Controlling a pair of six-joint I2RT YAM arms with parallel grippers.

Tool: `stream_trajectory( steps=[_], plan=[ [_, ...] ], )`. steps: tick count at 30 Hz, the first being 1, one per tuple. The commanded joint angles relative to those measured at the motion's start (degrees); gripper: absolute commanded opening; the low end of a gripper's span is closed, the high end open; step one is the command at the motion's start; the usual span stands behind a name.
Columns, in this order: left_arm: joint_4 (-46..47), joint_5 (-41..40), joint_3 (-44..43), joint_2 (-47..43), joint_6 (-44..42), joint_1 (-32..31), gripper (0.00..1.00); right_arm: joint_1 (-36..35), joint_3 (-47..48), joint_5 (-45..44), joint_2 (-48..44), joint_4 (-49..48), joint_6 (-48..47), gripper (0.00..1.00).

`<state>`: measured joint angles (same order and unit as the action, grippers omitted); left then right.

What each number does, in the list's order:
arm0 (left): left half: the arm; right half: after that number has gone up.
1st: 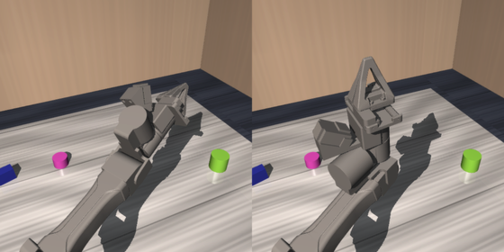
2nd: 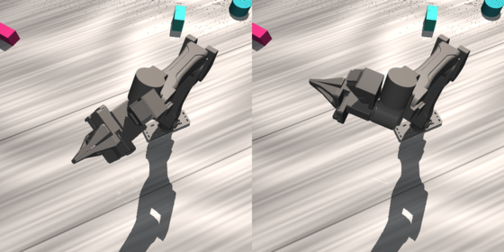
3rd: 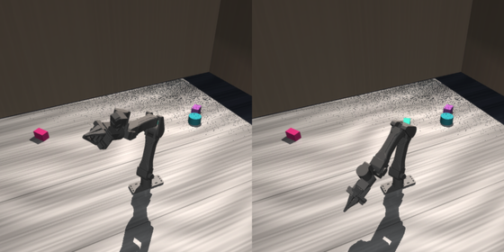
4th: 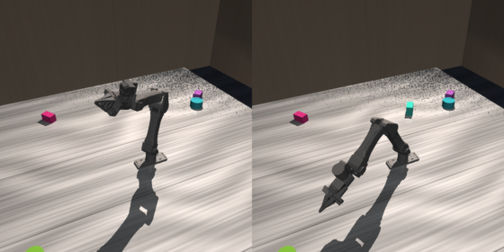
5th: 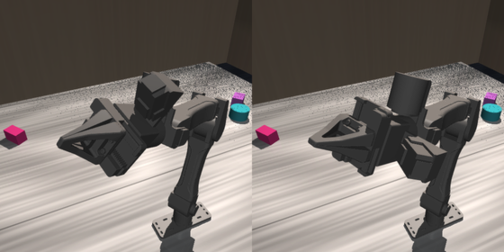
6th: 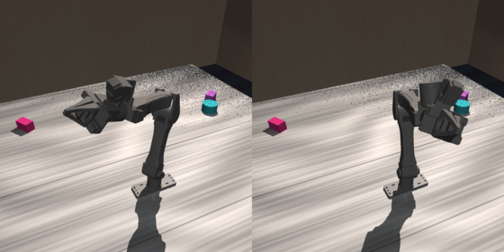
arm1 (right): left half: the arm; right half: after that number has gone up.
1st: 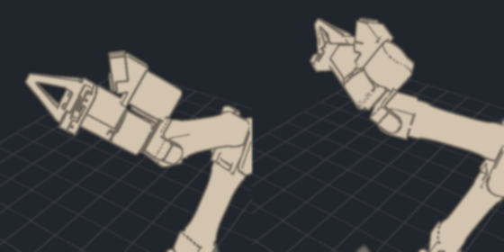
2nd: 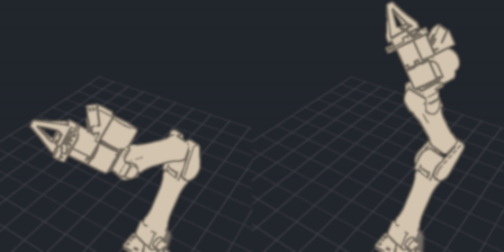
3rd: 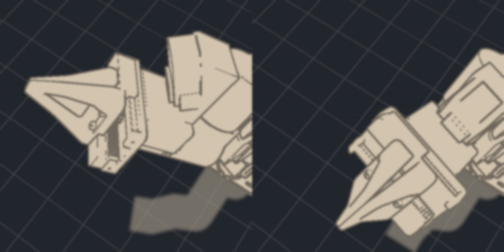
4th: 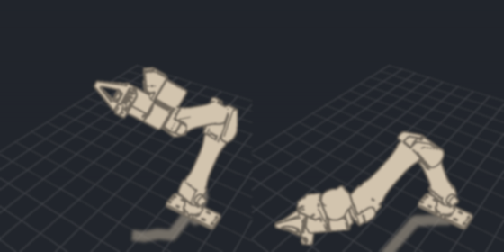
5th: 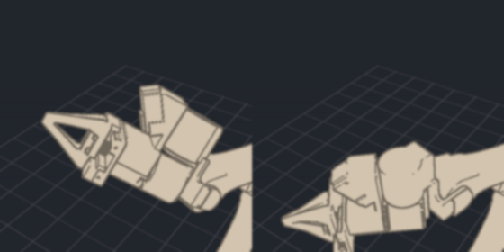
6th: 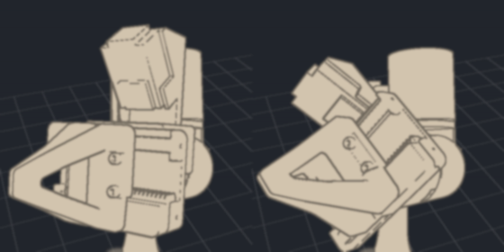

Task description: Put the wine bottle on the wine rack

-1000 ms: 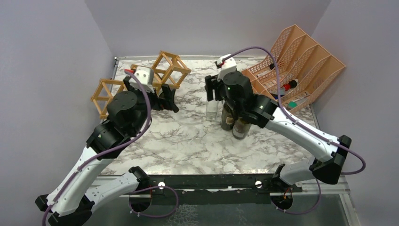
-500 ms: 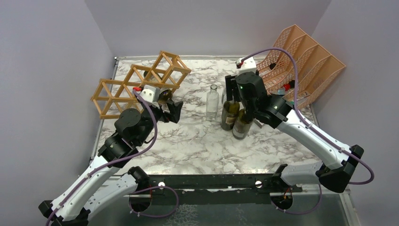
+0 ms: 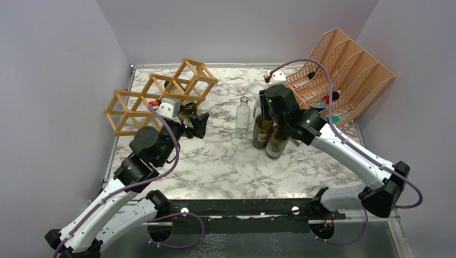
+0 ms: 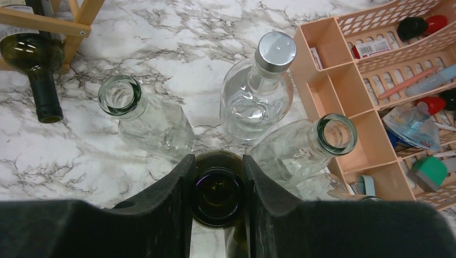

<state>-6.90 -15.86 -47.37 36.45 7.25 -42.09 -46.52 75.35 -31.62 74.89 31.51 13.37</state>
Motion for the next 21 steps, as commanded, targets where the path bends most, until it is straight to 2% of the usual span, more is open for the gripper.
stream_trajectory(
  steps=[1,4,7,16,21],
  plan=[
    [1.2,-0.2,-0.1,1.8,0.2,-0.1,0.99,0.2,-0.8,1.5,-0.4,0.3,-0.4,0.28],
    [1.1,1.2,-0.1,3.0,0.2,-0.1,0.99,0.2,-0.2,3.0,-1.1,0.2,-1.7,0.15],
    [1.4,4.6,0.6,4.2,-0.3,-0.1,0.99,0.2,0.9,8.1,-2.2,0.5,-3.7,0.08],
    [6.3,25.2,5.3,9.4,-1.2,-0.1,0.99,0.2,3.8,21.7,-5.9,2.7,-7.5,0.02],
    [12.0,32.8,8.4,13.3,2.7,-0.1,0.99,0.1,5.1,28.2,-7.5,2.7,-7.8,0.01]
  ],
)
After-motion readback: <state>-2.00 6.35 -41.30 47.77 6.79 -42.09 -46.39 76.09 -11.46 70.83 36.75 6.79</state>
